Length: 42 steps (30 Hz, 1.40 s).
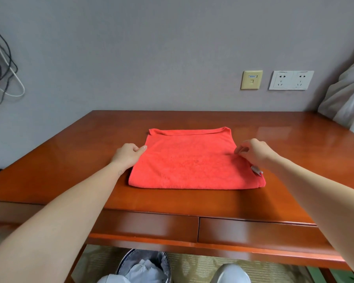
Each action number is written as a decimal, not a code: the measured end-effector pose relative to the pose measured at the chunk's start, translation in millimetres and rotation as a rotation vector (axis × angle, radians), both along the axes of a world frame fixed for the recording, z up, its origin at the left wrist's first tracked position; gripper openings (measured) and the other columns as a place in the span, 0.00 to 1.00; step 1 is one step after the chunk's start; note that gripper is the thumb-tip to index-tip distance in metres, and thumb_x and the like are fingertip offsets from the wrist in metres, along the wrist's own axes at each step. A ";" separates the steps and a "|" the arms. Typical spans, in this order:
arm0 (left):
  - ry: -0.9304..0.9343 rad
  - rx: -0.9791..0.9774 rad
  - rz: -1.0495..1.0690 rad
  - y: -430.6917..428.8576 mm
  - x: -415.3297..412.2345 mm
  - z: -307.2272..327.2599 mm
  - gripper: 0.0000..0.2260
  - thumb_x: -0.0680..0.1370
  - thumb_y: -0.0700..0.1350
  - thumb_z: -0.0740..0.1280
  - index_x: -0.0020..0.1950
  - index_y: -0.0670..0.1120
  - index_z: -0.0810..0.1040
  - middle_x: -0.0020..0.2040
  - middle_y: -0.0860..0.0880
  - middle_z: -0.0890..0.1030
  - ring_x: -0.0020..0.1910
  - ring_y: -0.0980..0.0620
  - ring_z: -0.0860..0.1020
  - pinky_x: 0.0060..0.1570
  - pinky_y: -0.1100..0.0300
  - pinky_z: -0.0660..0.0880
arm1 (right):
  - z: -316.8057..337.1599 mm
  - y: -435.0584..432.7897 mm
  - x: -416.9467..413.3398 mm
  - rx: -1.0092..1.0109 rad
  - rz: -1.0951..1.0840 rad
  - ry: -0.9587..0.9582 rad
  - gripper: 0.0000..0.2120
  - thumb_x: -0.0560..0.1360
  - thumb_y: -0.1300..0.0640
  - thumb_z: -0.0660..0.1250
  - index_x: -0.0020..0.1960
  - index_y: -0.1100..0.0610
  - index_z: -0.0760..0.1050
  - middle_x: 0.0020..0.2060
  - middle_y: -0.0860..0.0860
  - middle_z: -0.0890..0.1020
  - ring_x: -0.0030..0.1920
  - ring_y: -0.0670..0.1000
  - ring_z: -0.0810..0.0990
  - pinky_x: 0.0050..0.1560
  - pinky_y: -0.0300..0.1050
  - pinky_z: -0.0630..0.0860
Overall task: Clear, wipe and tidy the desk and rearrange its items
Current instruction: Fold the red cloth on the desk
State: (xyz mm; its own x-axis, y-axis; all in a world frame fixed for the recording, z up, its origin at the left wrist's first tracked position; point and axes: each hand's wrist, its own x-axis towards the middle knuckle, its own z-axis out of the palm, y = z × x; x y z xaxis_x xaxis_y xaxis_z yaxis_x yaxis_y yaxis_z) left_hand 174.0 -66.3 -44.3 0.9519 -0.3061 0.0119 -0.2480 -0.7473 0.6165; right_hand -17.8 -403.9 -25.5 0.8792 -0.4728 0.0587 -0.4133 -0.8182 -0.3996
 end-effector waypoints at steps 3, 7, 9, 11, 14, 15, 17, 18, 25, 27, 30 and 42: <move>-0.238 0.155 -0.041 -5.1 -10.9 4.6 0.18 0.81 0.57 0.61 0.63 0.47 0.74 0.62 0.46 0.75 0.62 0.44 0.74 0.60 0.47 0.74 | 0.4 4.5 2.0 -0.052 -0.010 -0.071 0.11 0.77 0.61 0.62 0.51 0.49 0.80 0.54 0.52 0.83 0.55 0.57 0.79 0.56 0.50 0.76; -0.357 0.098 -0.371 -26.1 -37.7 12.9 0.15 0.82 0.52 0.61 0.67 0.48 0.72 0.69 0.48 0.70 0.70 0.47 0.66 0.68 0.51 0.64 | -4.5 30.9 6.0 -0.117 0.083 -0.149 0.12 0.78 0.59 0.62 0.59 0.51 0.79 0.59 0.52 0.81 0.61 0.56 0.76 0.60 0.50 0.73; -0.301 0.118 -0.544 -40.3 -53.5 11.6 0.17 0.83 0.53 0.60 0.70 0.49 0.71 0.72 0.49 0.69 0.72 0.49 0.65 0.72 0.50 0.62 | -11.9 50.1 8.2 -0.106 0.151 -0.137 0.13 0.78 0.58 0.61 0.60 0.51 0.78 0.60 0.52 0.80 0.62 0.56 0.76 0.60 0.50 0.73; -0.211 0.244 -0.653 -47.4 -64.2 5.8 0.23 0.83 0.56 0.58 0.76 0.49 0.65 0.77 0.49 0.62 0.77 0.48 0.58 0.76 0.51 0.55 | -20.0 65.3 8.2 -0.089 0.201 -0.131 0.13 0.79 0.57 0.61 0.61 0.51 0.78 0.60 0.51 0.81 0.61 0.56 0.77 0.60 0.50 0.73; -0.160 0.459 -0.649 -39.9 -64.5 -6.7 0.29 0.82 0.64 0.50 0.81 0.57 0.47 0.81 0.54 0.45 0.80 0.52 0.42 0.77 0.48 0.38 | -32.2 69.6 1.8 -0.099 0.273 -0.098 0.16 0.81 0.51 0.60 0.67 0.49 0.75 0.65 0.49 0.78 0.66 0.55 0.74 0.65 0.51 0.69; -0.166 0.504 -0.622 -35.7 -62.8 -10.0 0.30 0.81 0.67 0.48 0.80 0.61 0.43 0.81 0.55 0.42 0.79 0.53 0.39 0.76 0.45 0.34 | -34.4 67.9 -2.3 -0.101 0.278 -0.047 0.18 0.82 0.47 0.58 0.71 0.47 0.71 0.70 0.47 0.74 0.71 0.54 0.70 0.70 0.52 0.66; -0.176 0.554 -0.567 -31.0 -60.7 -14.0 0.30 0.78 0.71 0.44 0.78 0.67 0.38 0.80 0.57 0.37 0.79 0.52 0.35 0.73 0.39 0.30 | -36.6 63.7 -8.8 -0.122 0.265 0.091 0.24 0.82 0.39 0.51 0.76 0.41 0.59 0.77 0.43 0.60 0.78 0.49 0.56 0.77 0.54 0.51; -0.182 0.557 -0.549 -30.1 -59.6 -14.8 0.30 0.77 0.72 0.44 0.77 0.68 0.38 0.79 0.57 0.36 0.78 0.51 0.35 0.71 0.37 0.29 | -36.7 62.5 -10.4 -0.142 0.260 0.145 0.25 0.81 0.37 0.48 0.77 0.38 0.54 0.78 0.41 0.55 0.79 0.47 0.50 0.77 0.55 0.44; -0.199 0.485 -0.625 -16.4 -49.5 -16.1 0.35 0.74 0.74 0.45 0.77 0.67 0.35 0.78 0.54 0.31 0.77 0.53 0.32 0.74 0.38 0.32 | -35.3 56.8 -18.0 -0.178 0.306 0.173 0.28 0.79 0.33 0.45 0.77 0.35 0.47 0.78 0.39 0.48 0.78 0.44 0.43 0.77 0.54 0.37; -0.192 0.460 -0.664 -11.0 -50.7 -14.6 0.37 0.74 0.75 0.48 0.77 0.65 0.35 0.78 0.54 0.31 0.77 0.54 0.31 0.74 0.41 0.31 | -35.3 56.6 -19.7 -0.136 0.312 0.138 0.30 0.78 0.32 0.48 0.78 0.36 0.50 0.78 0.40 0.50 0.78 0.45 0.45 0.77 0.54 0.39; -0.177 0.429 -0.695 -2.5 -56.5 -12.0 0.41 0.71 0.76 0.52 0.79 0.64 0.42 0.80 0.55 0.36 0.78 0.55 0.34 0.75 0.48 0.32 | -34.7 58.1 -23.5 -0.073 0.326 0.074 0.32 0.76 0.33 0.56 0.77 0.41 0.56 0.78 0.43 0.54 0.79 0.46 0.48 0.78 0.52 0.43; -0.288 0.427 -0.627 55.2 -75.9 16.6 0.22 0.78 0.53 0.67 0.71 0.58 0.71 0.70 0.57 0.65 0.69 0.55 0.68 0.66 0.60 0.66 | -3.1 51.1 -76.5 -0.157 0.329 0.139 0.27 0.73 0.49 0.71 0.71 0.46 0.70 0.69 0.46 0.72 0.69 0.52 0.70 0.67 0.41 0.64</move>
